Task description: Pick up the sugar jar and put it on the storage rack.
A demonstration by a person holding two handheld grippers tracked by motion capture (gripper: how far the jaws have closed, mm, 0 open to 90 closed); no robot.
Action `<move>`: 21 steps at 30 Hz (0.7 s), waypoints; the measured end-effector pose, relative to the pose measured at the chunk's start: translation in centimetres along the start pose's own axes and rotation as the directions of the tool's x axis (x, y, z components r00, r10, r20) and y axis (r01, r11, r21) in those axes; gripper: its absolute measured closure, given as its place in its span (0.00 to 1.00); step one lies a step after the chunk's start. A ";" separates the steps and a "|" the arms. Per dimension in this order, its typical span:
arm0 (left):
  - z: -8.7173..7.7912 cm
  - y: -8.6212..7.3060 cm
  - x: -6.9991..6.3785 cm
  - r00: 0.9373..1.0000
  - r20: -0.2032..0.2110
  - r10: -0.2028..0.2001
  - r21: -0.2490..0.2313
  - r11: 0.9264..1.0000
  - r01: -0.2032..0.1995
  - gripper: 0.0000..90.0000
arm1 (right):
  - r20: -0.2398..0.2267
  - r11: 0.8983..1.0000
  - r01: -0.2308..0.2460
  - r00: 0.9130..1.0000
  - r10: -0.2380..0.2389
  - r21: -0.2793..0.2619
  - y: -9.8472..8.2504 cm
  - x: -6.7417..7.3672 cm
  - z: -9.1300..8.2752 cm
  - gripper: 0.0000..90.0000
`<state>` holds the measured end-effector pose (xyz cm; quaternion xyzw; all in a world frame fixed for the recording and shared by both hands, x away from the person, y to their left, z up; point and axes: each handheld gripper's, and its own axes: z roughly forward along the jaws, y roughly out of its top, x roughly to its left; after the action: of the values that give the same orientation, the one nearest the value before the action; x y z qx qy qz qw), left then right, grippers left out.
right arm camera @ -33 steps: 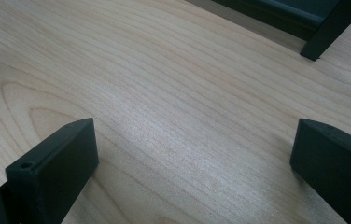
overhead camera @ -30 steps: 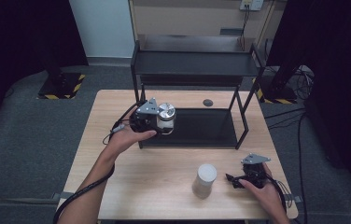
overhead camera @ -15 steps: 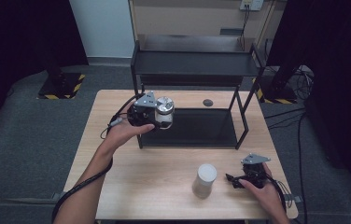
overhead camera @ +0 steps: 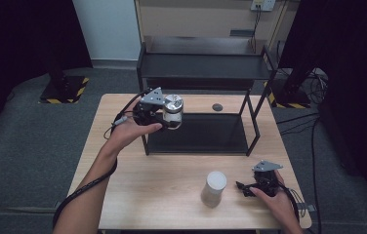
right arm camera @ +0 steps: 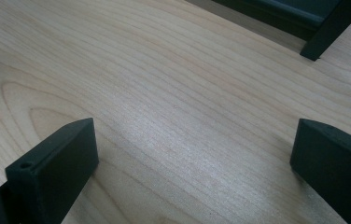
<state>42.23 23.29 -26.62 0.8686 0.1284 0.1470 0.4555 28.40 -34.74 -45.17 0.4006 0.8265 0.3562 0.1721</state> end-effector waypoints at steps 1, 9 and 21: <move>-0.1 0.0 0.1 1.000 0.005 0.001 -0.010 1.000 -0.001 0.34 | 0.000 1.000 0.000 1.000 0.000 0.000 0.0 0.0 0.0 0.01; -0.8 1.4 0.2 1.000 -0.001 0.020 -0.001 1.000 -0.020 0.34 | 0.000 1.000 0.001 1.000 -0.001 0.000 0.0 0.0 0.0 0.01; -1.5 3.3 0.3 0.999 0.001 0.035 -0.012 0.999 -0.035 0.34 | 0.000 1.000 0.000 1.000 0.000 0.000 0.0 0.0 0.0 0.01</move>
<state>42.22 22.74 -23.02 0.8680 0.1119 0.1551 0.4583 28.39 -34.73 -45.17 0.4007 0.8264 0.3562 0.1720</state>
